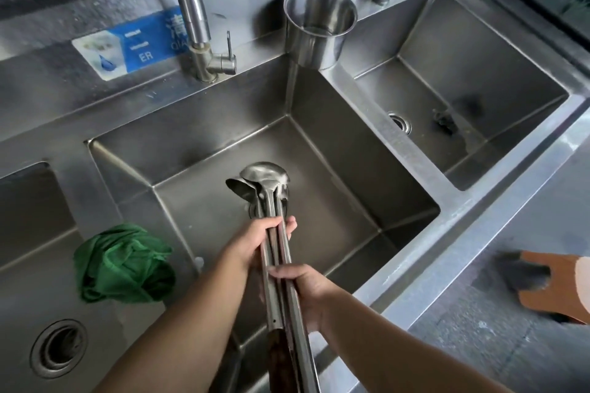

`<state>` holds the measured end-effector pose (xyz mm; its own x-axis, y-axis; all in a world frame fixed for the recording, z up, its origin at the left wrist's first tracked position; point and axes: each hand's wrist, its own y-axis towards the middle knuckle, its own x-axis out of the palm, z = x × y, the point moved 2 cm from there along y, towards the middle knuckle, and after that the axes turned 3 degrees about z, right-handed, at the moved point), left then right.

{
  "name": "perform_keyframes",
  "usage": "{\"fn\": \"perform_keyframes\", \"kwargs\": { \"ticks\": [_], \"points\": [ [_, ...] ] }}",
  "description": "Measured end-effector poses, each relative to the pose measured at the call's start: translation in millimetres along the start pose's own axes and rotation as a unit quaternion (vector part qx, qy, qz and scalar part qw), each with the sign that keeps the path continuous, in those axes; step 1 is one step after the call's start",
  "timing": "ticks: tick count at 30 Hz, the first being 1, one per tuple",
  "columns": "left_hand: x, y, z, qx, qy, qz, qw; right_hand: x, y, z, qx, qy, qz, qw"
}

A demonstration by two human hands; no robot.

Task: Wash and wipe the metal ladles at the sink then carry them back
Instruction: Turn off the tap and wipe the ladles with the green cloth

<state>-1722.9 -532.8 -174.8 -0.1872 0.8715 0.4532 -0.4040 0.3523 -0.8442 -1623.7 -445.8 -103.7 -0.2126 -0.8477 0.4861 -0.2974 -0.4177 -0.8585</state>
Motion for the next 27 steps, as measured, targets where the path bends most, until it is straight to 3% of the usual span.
{"fn": "perform_keyframes", "kwargs": {
  "ticks": [8, 17, 22, 27],
  "points": [
    [14, -57, 21, 0.06, 0.049, -0.026, 0.997, 32, -29, -5, -0.055, -0.062, -0.055, 0.995],
    [35, -154, 56, 0.037, 0.133, 0.006, 0.99, 88, -96, -15, -0.088, -0.108, -0.057, 0.989],
    [36, -207, 40, 0.064, 0.084, 0.014, 0.994, 109, -114, -14, -0.063, -0.141, -0.037, 0.987],
    [25, -246, 9, 0.084, 0.011, 0.01, 0.996, 131, -120, 1, -0.059, -0.153, -0.066, 0.984]
  ]
}}
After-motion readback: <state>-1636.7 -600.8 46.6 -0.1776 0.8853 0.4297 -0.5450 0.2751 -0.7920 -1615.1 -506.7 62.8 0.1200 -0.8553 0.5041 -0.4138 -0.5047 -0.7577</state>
